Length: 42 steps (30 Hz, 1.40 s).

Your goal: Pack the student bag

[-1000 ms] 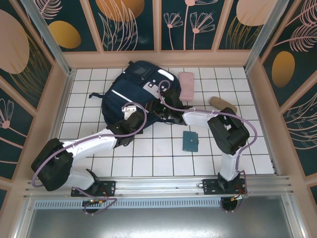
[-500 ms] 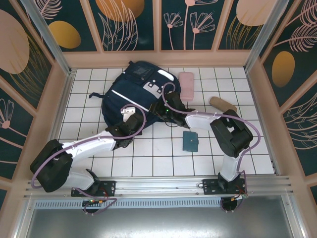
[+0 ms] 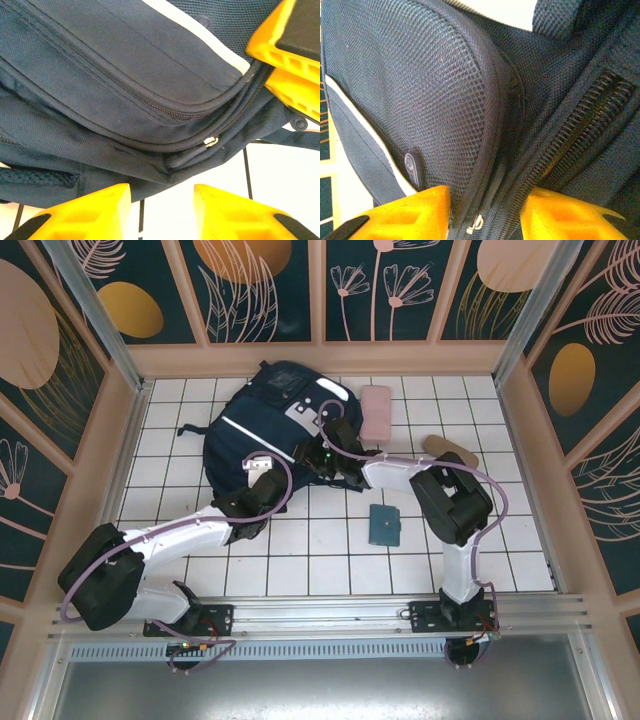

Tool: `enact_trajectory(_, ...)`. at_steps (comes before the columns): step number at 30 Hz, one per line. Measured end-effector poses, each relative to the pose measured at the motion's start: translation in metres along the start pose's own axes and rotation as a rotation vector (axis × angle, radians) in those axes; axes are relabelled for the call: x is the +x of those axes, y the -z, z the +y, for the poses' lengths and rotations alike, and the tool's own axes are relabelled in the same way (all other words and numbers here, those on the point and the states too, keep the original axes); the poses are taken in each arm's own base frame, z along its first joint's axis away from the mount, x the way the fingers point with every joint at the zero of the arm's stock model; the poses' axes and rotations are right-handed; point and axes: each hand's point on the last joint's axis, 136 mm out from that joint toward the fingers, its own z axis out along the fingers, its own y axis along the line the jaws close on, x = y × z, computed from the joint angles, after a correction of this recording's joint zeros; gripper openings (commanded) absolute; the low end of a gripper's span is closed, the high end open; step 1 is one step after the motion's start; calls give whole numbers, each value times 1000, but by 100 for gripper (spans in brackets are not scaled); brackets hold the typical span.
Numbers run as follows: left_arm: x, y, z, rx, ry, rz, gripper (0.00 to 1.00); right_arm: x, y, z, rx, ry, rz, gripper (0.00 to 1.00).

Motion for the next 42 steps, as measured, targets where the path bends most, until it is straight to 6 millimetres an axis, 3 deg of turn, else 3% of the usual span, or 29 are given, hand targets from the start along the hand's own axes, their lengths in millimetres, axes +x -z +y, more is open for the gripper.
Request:
enact_trajectory(3, 0, 0, 0, 0, 1, -1, 39, 0, -3, -1, 0, -7, 0, 35)
enact_trajectory(6, 0, 0, 0, 0, 1, -1, 39, 0, -3, -2, -1, -22, -1, 0)
enact_trajectory(14, -1, 0, 1, -1, 2, -3, 39, -3, -2, 0, -9, -14, -6, 0)
enact_trajectory(25, -18, -7, 5, 27, 46, -26, 39, -22, 21, 18, -55, 31, -32, 0)
enact_trajectory(28, -21, -15, 5, 33, 49, -21, 35, -22, 22, 20, -61, 31, -28, 0)
enact_trajectory(37, -38, -29, -26, 126, 7, -40, 31, -23, 26, 24, -77, 33, -24, 0)
enact_trajectory(42, -32, -41, -29, 114, -17, -15, 32, -24, 27, 24, -81, 31, -20, 0)
